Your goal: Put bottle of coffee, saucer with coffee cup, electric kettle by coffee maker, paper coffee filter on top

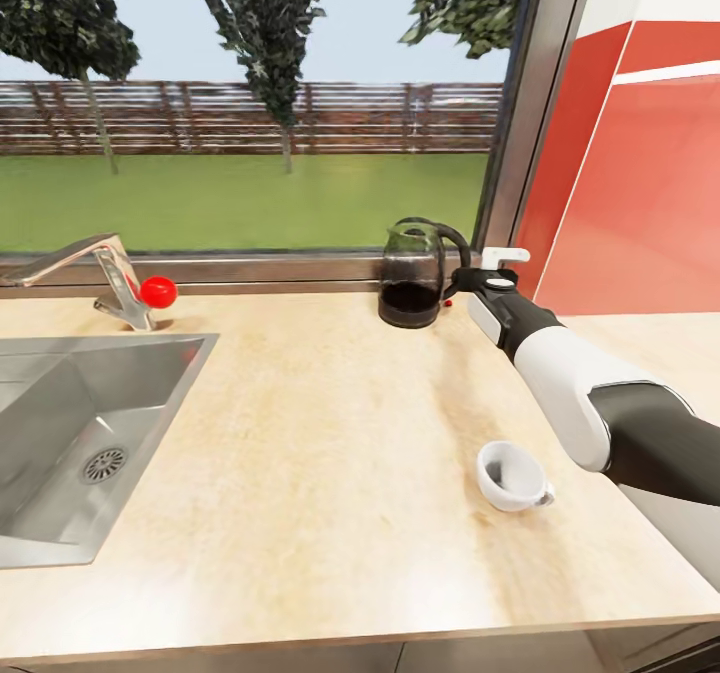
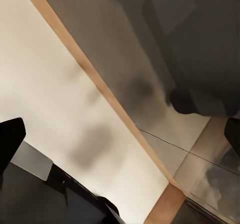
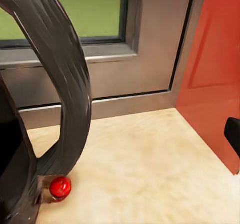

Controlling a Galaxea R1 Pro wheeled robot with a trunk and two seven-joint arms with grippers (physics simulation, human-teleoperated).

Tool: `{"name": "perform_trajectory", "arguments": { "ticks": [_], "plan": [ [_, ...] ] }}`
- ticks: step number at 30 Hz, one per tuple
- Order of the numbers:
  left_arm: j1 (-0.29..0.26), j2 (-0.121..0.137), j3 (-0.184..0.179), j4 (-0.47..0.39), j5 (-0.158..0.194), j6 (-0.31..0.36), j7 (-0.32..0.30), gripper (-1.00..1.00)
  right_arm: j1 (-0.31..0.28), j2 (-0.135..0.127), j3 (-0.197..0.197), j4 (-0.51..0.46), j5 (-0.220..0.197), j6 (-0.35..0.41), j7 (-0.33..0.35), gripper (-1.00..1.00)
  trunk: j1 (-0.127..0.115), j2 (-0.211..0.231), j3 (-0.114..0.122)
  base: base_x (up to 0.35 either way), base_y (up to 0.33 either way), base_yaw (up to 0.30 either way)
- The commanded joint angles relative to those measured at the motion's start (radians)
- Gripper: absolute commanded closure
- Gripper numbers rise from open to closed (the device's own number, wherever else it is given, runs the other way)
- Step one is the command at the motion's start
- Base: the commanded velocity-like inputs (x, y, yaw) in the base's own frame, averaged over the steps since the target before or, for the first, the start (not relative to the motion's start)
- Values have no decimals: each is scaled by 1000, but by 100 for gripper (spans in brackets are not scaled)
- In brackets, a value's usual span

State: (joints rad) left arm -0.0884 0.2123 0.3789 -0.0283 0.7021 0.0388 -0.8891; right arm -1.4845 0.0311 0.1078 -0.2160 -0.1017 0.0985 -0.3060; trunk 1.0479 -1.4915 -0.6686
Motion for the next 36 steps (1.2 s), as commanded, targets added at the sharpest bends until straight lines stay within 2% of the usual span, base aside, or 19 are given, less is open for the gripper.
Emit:
{"name": "perform_trajectory", "arguments": {
  "ticks": [1,36],
  "plan": [
    [-1,0,5,1,-1,4,-4,-100,0,0,9,-2,-10,6,-6,-100,0,0,-1,121,-1,0],
    [-1,0,5,1,-1,4,-4,-100,0,0,9,-2,-10,6,-6,-100,0,0,-1,48,0,0]
  ]
}}
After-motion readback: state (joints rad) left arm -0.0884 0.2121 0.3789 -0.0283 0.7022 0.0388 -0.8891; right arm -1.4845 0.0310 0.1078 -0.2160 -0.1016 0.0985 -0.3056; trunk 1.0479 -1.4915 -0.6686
